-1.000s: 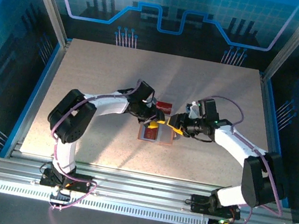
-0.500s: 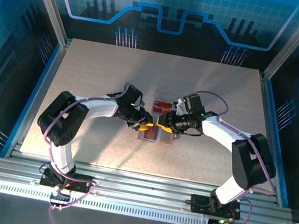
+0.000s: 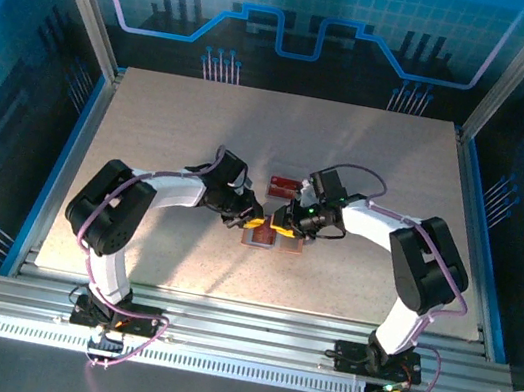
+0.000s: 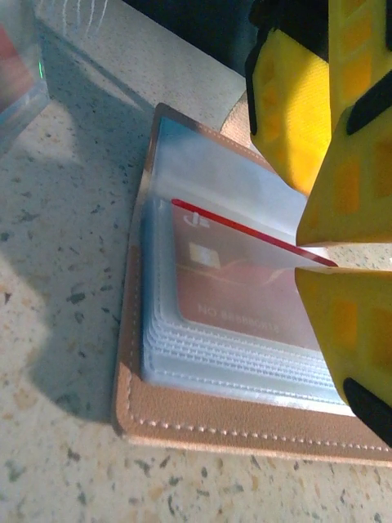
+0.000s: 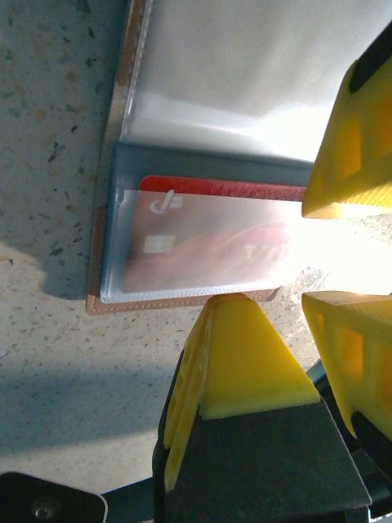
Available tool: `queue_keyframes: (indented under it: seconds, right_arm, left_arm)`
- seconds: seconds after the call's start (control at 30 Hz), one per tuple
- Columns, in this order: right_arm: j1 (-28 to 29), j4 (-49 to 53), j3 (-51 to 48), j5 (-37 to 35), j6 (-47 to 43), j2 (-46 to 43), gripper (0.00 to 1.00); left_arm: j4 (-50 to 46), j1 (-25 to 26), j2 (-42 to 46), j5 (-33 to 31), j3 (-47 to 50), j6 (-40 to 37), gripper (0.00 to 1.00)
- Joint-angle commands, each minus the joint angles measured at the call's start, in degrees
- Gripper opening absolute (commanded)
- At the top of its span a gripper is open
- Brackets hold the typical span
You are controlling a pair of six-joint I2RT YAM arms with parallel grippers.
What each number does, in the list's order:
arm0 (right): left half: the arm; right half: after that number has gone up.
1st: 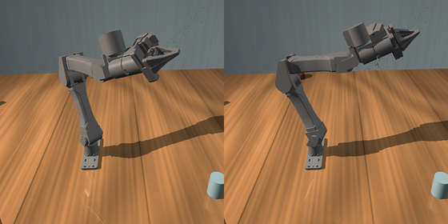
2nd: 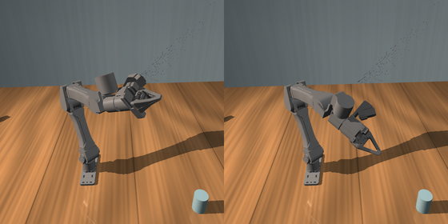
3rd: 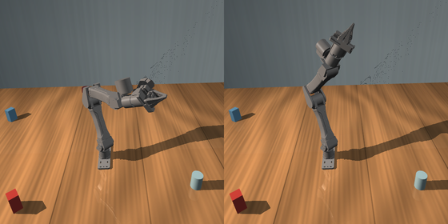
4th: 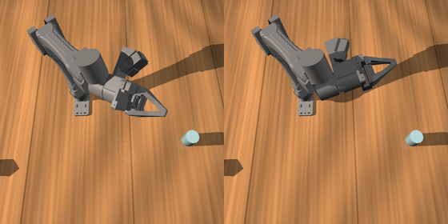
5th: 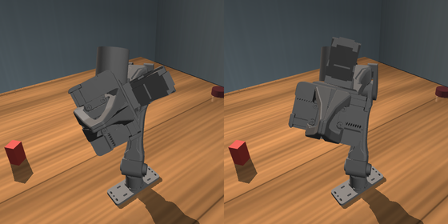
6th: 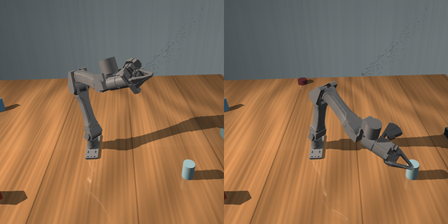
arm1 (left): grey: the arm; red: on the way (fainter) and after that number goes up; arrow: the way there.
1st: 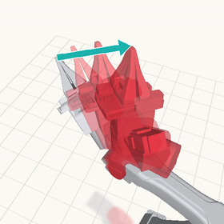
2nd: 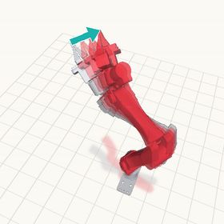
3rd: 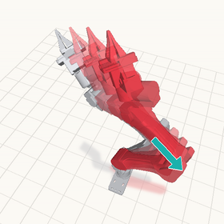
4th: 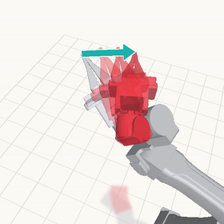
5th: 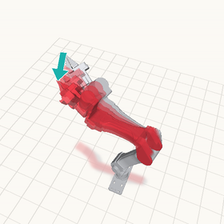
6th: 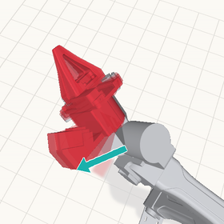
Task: Take the credit cards out of the card holder
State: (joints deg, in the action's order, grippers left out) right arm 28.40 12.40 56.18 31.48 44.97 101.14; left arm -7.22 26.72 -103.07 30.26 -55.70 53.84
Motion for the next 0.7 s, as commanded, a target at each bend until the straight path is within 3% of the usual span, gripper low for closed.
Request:
queue_keyframes:
  seconds: [0.0, 0.67]
  right_arm:
    - [1.0, -0.3, 2.0, 0.0, -0.2, 1.2, 0.27]
    - [1.5, 0.3, 4.6, 0.0, -1.1, 6.1, 0.23]
  left_arm:
    - [-1.1, -0.5, -0.8, -0.2, 0.6, -1.7, 0.13]
    - [-1.0, -0.6, -2.1, -0.5, 1.0, -1.7, 0.12]
